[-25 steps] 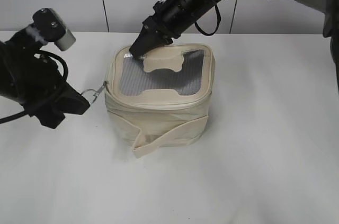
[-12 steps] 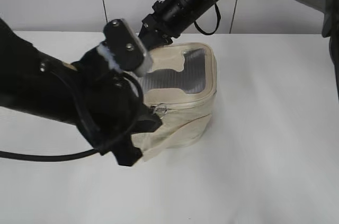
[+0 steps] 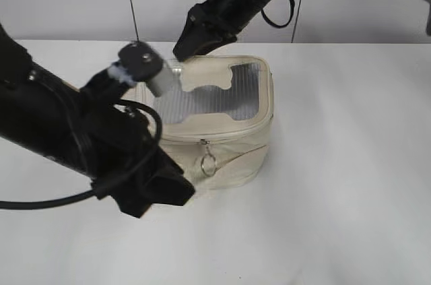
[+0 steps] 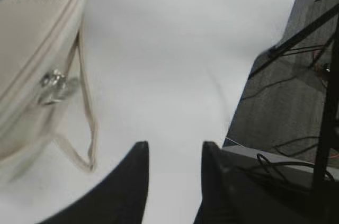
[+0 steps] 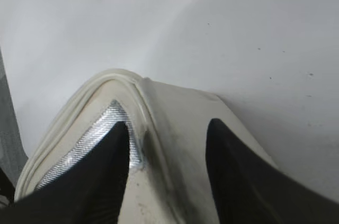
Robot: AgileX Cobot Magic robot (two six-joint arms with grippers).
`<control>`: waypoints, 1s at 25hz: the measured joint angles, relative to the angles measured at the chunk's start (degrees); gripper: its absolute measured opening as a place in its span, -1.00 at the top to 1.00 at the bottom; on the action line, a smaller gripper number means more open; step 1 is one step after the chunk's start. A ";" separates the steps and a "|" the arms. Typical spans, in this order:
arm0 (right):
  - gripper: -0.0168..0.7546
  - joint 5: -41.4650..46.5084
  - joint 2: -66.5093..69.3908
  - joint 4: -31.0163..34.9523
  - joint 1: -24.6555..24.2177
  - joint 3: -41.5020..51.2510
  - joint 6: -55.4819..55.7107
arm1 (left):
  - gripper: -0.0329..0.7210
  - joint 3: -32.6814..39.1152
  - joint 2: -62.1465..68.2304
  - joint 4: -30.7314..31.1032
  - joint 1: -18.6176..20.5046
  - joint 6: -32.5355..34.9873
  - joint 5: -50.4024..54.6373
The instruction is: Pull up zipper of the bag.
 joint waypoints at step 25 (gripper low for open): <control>-0.05 -31.30 -36.43 33.69 -20.54 71.83 -43.29 | -0.16 -53.21 29.88 1.48 19.49 3.32 28.10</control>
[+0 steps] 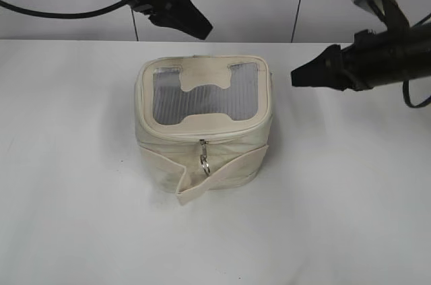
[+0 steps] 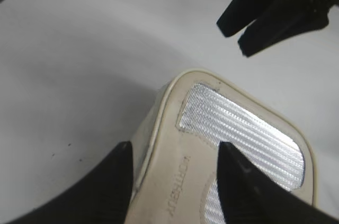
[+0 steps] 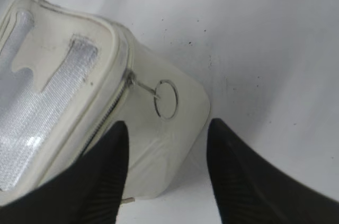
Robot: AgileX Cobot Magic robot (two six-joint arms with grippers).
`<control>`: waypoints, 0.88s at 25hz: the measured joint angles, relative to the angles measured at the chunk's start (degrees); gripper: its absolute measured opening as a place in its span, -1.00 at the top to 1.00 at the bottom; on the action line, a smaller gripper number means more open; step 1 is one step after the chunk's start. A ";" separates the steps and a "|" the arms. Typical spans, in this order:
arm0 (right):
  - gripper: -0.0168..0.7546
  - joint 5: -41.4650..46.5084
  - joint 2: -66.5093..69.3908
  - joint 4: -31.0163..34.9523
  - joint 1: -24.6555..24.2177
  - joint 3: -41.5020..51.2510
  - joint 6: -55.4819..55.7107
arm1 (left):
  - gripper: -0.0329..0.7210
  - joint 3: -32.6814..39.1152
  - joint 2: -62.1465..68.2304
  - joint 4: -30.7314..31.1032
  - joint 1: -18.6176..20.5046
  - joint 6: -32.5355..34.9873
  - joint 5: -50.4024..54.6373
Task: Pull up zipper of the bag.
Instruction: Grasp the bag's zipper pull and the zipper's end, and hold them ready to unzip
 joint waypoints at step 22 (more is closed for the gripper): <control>-0.40 -1.45 4.49 18.10 0.23 5.40 -27.45 | 0.79 -10.40 12.82 5.47 -1.68 -1.87 6.69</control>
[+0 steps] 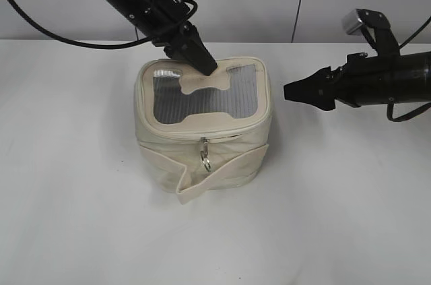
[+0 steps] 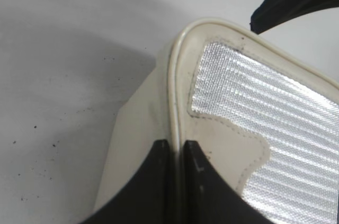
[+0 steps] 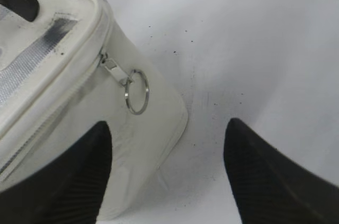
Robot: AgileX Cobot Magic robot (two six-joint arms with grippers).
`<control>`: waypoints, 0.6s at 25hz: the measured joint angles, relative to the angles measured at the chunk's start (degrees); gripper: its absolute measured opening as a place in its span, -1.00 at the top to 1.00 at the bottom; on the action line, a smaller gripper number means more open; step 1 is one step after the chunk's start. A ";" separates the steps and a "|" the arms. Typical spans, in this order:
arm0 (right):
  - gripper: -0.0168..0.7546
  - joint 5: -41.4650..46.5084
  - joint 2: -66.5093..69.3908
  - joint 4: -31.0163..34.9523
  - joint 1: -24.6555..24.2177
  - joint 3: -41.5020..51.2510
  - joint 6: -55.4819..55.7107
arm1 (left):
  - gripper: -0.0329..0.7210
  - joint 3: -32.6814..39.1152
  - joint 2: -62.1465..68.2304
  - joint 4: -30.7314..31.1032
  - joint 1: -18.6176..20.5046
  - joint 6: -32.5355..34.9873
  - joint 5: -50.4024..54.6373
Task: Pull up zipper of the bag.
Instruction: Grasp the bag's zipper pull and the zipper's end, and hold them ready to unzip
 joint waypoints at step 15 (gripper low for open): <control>-0.40 0.13 5.02 7.57 5.21 0.01 -9.34 | 0.79 -0.10 0.00 0.21 0.00 -0.51 -0.06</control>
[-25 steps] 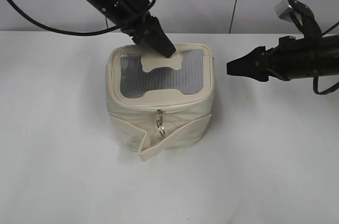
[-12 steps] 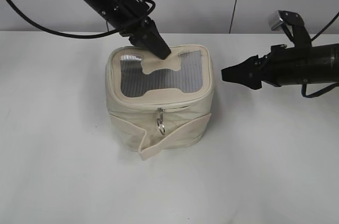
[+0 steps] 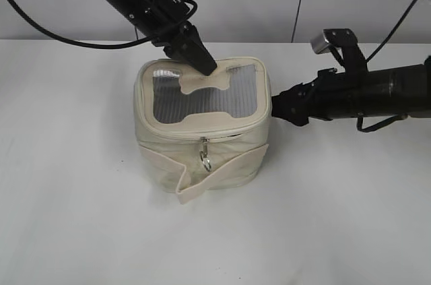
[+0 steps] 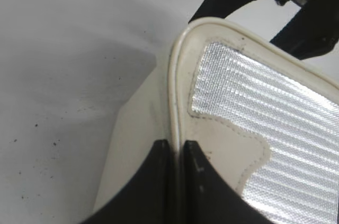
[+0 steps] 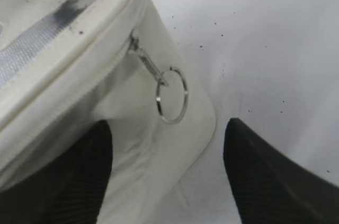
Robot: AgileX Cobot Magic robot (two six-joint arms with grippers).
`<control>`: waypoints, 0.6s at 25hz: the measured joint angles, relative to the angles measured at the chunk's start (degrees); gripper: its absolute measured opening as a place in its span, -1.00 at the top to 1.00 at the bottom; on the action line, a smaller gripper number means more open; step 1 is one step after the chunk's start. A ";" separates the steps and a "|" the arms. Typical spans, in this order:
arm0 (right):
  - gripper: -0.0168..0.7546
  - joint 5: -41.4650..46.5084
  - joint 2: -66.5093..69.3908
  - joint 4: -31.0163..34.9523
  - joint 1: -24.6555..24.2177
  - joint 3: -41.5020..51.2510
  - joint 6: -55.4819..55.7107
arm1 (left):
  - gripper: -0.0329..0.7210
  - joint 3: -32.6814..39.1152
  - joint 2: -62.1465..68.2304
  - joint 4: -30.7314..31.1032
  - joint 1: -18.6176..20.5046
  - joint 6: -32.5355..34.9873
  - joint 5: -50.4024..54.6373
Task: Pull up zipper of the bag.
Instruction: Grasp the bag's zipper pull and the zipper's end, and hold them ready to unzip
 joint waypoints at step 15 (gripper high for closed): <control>-0.01 -0.07 6.20 0.72 0.64 -7.89 -1.71 | 0.79 0.00 0.00 0.13 0.00 -0.41 -0.07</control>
